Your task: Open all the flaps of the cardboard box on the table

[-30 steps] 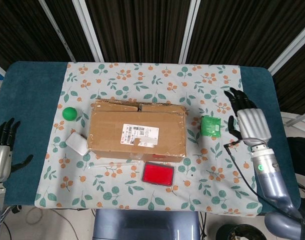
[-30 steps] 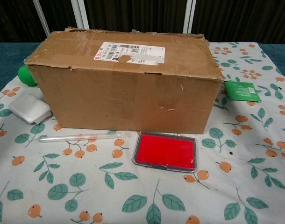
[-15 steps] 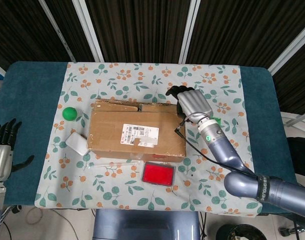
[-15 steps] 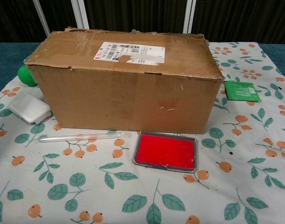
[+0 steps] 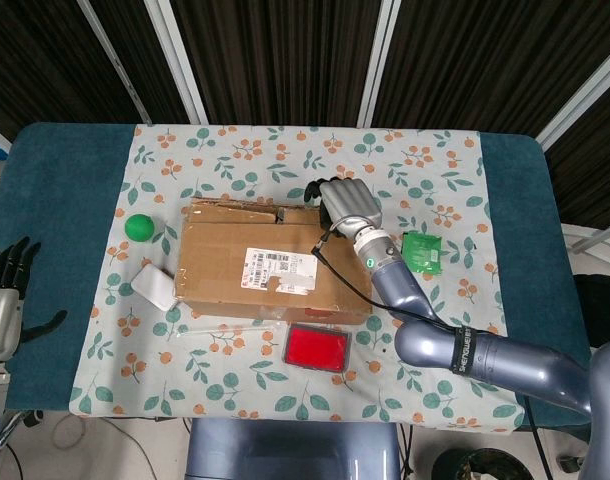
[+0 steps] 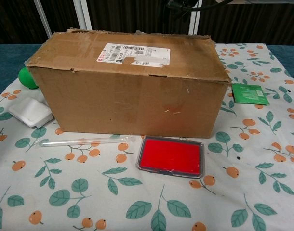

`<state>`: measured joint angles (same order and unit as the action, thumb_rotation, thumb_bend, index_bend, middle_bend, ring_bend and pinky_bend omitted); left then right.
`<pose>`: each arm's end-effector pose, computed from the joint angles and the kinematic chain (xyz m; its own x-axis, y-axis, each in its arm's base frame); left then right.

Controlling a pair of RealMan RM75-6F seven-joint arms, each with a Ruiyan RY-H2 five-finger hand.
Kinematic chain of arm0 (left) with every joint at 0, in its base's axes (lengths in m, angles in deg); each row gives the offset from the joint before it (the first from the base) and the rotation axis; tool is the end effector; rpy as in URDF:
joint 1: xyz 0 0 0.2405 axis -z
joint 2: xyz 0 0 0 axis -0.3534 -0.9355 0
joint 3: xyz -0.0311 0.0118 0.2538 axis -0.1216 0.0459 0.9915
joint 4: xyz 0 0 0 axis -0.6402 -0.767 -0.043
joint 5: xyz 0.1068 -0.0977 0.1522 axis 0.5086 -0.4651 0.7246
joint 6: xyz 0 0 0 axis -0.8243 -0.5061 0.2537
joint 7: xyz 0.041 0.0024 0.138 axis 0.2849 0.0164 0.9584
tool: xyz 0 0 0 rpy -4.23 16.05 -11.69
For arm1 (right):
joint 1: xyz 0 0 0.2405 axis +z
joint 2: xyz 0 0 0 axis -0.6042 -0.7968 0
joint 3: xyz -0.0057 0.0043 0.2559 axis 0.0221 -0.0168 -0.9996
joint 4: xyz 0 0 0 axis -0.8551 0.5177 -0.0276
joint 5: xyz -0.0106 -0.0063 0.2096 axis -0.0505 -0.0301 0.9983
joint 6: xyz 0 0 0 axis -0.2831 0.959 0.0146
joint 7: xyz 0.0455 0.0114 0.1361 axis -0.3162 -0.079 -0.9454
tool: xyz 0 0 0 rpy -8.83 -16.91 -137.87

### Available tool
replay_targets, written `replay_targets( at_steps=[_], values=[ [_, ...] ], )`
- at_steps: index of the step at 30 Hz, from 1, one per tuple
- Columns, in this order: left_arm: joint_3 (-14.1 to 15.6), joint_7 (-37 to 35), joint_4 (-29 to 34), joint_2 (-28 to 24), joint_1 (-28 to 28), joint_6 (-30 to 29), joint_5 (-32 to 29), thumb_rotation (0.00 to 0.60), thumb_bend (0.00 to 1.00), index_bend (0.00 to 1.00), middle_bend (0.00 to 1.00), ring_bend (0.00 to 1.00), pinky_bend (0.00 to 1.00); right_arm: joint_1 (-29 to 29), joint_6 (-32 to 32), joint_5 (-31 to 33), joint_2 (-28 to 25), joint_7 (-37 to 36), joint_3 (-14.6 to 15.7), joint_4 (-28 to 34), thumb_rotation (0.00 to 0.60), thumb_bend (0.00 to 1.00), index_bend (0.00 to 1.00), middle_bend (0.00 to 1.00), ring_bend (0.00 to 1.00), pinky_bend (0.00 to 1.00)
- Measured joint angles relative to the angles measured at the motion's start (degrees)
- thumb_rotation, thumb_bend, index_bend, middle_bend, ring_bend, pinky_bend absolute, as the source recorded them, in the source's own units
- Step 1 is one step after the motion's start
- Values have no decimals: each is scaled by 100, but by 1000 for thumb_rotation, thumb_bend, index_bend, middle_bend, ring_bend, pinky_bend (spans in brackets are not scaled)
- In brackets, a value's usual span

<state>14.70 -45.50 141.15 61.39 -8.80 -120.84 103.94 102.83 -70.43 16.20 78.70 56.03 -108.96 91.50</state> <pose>-0.2971 0.2241 0.1504 0.3747 -0.1008 0.9216 0.9265 0.0039 -0.3763 -0.0087 -0.4337 0.0502 0.3083 -0.2539 0.9168 -0.9277 -0.2935 0.2307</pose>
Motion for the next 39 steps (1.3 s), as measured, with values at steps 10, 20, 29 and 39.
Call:
replay_targets(
  at_steps=[10, 20, 29, 39],
  values=[
    [-48, -18, 35, -20, -30, 64, 14, 600, 130, 0, 0, 0, 0, 119, -197, 143, 113, -51, 190, 99, 600, 1000, 382, 355, 327, 336],
    [-80, -63, 74, -34, -53, 126, 32, 600, 130, 0, 0, 0, 0, 166, -395, 352, -9, 104, 385, 386, 600, 1000, 382, 355, 327, 336],
    [-105, -97, 109, -55, -78, 155, 55, 600, 129, 0, 0, 0, 0, 176, -645, 509, -154, 199, 497, 729, 600, 1000, 382, 357, 327, 336],
    [-122, -126, 128, -75, -108, 173, 81, 600, 129, 0, 0, 0, 0, 217, -751, 682, -217, 321, 623, 876, 600, 1000, 382, 357, 327, 336]
  ],
)
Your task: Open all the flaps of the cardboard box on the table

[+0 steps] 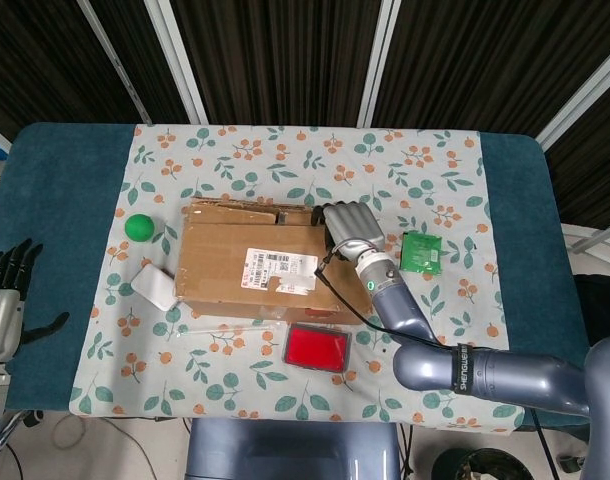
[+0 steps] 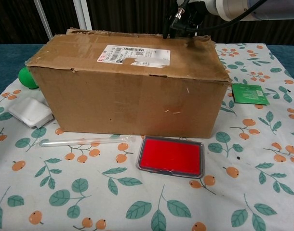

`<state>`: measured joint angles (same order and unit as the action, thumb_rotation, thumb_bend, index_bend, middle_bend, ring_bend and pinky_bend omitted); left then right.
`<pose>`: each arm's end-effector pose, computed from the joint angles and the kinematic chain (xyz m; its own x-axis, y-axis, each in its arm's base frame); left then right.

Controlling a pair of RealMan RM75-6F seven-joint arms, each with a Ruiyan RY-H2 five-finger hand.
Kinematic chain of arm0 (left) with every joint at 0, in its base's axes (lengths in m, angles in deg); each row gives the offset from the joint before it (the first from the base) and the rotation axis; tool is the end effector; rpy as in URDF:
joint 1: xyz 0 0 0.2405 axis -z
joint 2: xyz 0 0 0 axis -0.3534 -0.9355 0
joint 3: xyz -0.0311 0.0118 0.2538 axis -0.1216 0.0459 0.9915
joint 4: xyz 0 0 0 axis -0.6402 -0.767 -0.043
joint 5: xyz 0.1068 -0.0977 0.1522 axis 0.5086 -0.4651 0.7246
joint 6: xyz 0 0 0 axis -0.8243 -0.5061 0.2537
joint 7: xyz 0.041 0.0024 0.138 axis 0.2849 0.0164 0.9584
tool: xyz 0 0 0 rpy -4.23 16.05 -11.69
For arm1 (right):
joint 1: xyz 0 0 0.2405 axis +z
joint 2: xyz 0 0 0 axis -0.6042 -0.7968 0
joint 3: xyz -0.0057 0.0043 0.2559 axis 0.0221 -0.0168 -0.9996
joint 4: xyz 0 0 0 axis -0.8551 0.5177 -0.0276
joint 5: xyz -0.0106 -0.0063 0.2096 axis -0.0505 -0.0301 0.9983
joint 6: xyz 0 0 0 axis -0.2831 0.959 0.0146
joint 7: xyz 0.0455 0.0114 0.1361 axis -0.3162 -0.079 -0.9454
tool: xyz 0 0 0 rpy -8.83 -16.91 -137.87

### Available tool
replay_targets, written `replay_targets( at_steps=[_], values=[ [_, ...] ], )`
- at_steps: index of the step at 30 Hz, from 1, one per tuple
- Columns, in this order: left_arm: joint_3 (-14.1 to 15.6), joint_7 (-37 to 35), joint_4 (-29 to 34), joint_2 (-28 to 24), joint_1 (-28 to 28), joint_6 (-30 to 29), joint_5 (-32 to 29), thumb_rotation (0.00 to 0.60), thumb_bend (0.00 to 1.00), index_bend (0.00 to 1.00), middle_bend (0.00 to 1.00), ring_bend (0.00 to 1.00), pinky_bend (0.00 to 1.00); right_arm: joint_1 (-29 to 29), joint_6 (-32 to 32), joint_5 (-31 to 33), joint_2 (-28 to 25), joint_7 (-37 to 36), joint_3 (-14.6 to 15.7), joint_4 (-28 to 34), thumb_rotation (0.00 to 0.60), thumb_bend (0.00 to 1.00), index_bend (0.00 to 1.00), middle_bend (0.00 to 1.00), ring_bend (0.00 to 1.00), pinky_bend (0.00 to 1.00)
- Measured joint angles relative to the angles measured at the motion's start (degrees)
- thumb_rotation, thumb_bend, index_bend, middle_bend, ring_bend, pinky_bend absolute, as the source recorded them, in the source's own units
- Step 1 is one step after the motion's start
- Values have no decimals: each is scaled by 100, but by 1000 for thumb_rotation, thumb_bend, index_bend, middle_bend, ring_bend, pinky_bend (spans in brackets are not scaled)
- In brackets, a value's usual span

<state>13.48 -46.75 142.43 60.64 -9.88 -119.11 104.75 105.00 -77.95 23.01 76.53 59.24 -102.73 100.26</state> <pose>-0.2955 0.2224 0.1509 0.3452 -0.0838 0.9348 0.9381 0.0014 -0.3463 -0.0189 -0.4032 0.0404 0.3626 -0.3085 0.8794 -0.9221 -0.2551 0.2908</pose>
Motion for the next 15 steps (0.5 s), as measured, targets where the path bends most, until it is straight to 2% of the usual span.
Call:
replay_targets(
  at_steps=[15],
  values=[
    [-56, -39, 37, -25, -22, 99, -78, 600, 130, 0, 0, 0, 0, 100, -42, 50, 132, 25, 88, -175, 600, 1000, 339, 356, 327, 335]
  ],
)
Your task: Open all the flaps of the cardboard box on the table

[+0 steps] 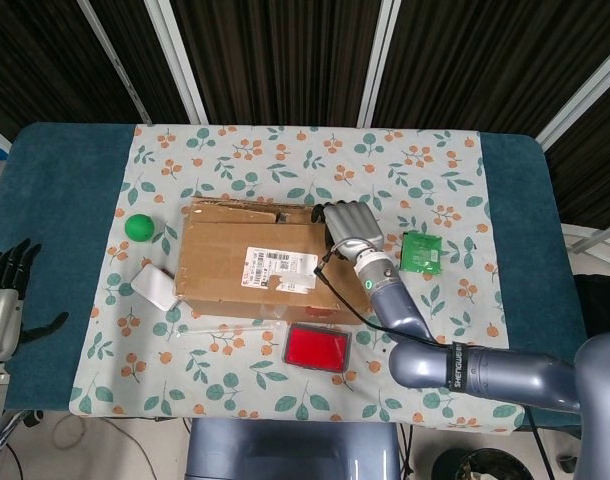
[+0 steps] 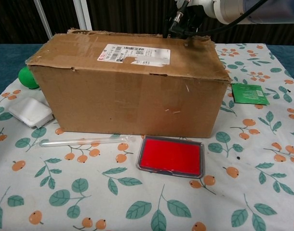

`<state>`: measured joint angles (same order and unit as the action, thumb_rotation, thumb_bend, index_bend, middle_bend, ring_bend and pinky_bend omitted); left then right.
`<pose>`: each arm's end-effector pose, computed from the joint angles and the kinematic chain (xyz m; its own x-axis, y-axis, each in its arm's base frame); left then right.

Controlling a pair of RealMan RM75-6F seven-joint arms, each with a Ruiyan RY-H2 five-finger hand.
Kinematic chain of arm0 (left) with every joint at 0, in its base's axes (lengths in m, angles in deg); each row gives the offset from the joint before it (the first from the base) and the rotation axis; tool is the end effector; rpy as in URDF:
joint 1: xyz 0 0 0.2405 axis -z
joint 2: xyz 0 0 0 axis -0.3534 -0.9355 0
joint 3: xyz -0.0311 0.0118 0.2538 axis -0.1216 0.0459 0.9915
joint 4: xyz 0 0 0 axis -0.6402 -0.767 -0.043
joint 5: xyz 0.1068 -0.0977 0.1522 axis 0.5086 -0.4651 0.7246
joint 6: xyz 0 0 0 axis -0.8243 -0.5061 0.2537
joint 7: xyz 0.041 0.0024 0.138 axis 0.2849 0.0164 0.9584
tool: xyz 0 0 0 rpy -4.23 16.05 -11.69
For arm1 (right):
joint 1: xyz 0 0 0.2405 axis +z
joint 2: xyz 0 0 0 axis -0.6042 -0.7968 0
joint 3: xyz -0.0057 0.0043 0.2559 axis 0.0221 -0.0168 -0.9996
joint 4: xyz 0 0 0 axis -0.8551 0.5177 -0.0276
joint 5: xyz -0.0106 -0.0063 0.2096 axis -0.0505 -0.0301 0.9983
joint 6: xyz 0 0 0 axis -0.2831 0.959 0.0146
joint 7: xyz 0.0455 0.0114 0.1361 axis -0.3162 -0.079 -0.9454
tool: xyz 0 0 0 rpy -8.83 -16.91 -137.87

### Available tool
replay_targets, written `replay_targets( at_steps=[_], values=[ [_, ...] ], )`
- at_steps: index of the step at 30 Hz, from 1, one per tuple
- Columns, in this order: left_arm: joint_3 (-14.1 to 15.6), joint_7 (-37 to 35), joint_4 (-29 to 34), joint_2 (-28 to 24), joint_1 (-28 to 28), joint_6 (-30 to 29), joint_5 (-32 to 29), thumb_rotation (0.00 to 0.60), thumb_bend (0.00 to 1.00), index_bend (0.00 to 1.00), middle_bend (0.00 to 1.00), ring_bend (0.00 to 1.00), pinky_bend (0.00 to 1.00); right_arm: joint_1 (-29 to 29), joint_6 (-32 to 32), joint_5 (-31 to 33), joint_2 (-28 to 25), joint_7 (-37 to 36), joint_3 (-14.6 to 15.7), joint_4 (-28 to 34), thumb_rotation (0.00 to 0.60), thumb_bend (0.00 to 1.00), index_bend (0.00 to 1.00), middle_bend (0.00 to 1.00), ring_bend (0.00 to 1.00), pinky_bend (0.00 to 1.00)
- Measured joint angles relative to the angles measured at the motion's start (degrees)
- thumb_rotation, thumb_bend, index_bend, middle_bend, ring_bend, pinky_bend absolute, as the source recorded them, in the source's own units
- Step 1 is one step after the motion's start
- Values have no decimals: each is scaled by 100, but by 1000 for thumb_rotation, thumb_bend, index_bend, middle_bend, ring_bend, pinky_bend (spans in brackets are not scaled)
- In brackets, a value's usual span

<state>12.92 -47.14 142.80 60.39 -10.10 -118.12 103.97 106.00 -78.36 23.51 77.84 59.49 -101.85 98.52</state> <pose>-0.2972 0.2232 0.1515 0.3345 -0.0742 0.9395 0.9423 0.0162 -0.3342 -0.0193 -0.4061 0.0344 0.3762 -0.3046 0.8750 -0.9180 -0.2503 0.3076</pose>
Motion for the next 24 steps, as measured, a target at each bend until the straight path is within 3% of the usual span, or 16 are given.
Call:
replay_targets(
  at_steps=[8, 16, 24],
  values=[
    [-19, -31, 18, -12, -9, 44, -25, 600, 129, 0, 0, 0, 0, 65, 15, 88, 37, 176, 140, -15, 600, 1000, 341, 362, 327, 335],
    [-37, -48, 30, -23, -16, 74, -34, 600, 130, 0, 0, 0, 0, 108, -32, 171, 44, 250, 177, 4, 600, 1000, 488, 408, 344, 335],
    [-49, -61, 41, -26, -24, 89, -35, 600, 130, 0, 0, 0, 0, 117, -102, 103, 68, 198, 127, 33, 600, 1000, 501, 431, 363, 335]
  ],
)
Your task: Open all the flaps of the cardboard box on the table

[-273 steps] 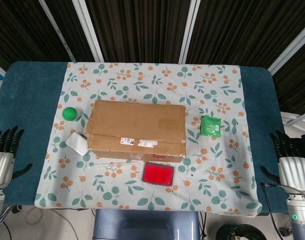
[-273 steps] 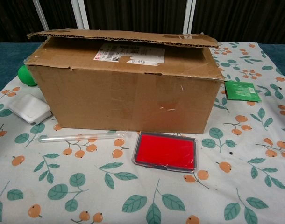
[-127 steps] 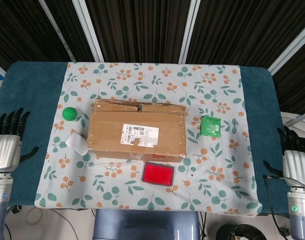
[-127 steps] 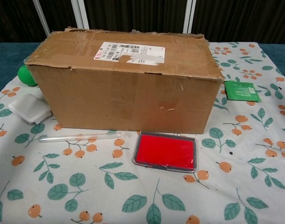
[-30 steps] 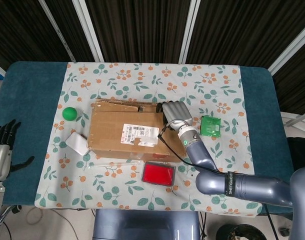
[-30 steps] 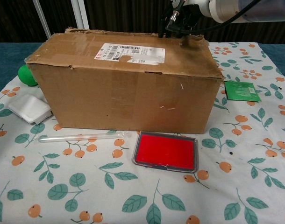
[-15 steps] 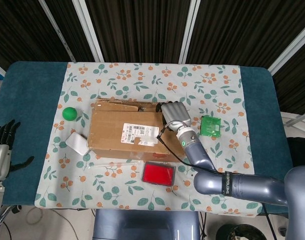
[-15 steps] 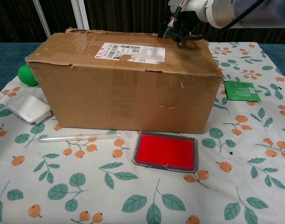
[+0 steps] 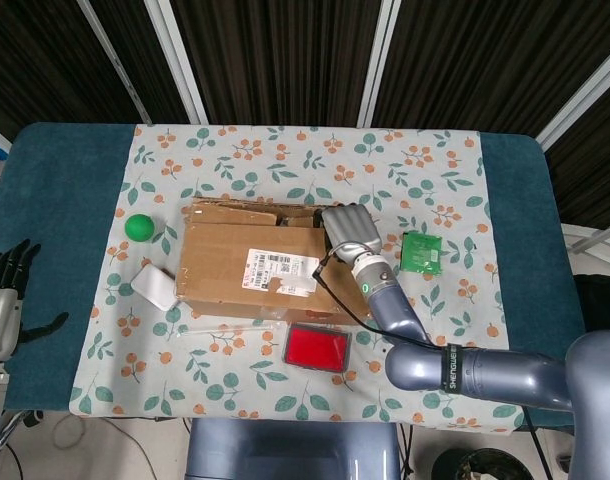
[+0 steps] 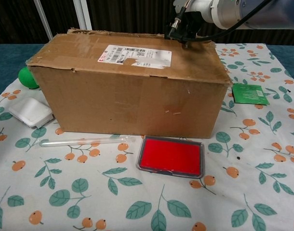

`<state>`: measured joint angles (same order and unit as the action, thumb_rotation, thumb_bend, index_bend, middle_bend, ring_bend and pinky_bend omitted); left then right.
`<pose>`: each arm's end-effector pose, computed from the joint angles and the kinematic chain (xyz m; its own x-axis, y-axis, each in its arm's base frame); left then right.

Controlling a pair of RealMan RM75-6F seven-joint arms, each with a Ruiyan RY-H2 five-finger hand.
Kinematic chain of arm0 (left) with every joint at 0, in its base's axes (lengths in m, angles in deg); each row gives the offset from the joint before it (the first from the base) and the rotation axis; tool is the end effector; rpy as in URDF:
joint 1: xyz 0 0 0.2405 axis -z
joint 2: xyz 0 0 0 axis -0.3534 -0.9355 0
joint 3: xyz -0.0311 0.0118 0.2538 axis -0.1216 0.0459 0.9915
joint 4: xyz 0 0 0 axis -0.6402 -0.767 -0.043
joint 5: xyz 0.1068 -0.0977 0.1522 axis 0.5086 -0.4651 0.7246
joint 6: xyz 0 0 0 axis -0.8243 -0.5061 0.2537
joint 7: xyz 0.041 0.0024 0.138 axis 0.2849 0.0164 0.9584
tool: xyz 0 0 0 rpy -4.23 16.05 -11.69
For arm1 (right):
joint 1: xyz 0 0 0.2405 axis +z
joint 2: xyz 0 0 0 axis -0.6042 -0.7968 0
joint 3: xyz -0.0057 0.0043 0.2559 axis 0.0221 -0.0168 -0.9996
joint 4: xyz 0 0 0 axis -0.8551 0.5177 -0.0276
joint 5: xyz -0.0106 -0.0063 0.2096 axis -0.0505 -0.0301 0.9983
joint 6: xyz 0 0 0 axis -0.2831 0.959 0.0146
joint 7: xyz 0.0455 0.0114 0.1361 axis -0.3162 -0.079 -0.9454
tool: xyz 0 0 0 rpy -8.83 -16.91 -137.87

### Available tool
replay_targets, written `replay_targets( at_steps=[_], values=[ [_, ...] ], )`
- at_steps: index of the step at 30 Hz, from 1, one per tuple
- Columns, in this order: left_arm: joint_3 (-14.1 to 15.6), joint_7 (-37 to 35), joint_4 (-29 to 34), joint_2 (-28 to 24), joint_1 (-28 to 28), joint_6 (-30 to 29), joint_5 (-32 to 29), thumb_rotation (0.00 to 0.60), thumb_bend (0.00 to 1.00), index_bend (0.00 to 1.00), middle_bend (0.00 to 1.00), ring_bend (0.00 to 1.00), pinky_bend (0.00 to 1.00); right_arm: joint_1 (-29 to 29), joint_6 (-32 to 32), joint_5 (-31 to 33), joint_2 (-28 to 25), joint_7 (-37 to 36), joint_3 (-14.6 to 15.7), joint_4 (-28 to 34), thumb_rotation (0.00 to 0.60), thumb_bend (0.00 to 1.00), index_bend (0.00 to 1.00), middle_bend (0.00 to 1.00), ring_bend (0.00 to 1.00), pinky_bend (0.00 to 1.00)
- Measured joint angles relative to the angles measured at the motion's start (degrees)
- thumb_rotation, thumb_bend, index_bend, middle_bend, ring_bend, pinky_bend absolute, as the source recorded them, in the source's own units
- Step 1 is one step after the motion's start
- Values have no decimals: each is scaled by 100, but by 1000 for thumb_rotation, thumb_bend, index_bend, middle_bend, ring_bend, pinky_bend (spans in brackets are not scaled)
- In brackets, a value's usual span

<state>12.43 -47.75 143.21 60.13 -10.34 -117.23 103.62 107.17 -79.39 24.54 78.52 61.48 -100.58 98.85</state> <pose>-0.2978 0.2236 0.1517 0.3202 -0.0654 0.9451 0.9473 0.0237 -0.3193 -0.0180 -0.4021 0.0281 0.4163 -0.3067 0.8559 -0.9015 -0.2614 0.3448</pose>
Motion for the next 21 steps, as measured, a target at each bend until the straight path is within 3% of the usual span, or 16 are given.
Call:
replay_targets(
  at_steps=[21],
  values=[
    [-43, -35, -22, 15, -14, -14, 40, 600, 130, 0, 0, 0, 0, 330, -9, 462, -338, 235, -319, 269, 600, 1000, 559, 494, 414, 360]
  ],
)
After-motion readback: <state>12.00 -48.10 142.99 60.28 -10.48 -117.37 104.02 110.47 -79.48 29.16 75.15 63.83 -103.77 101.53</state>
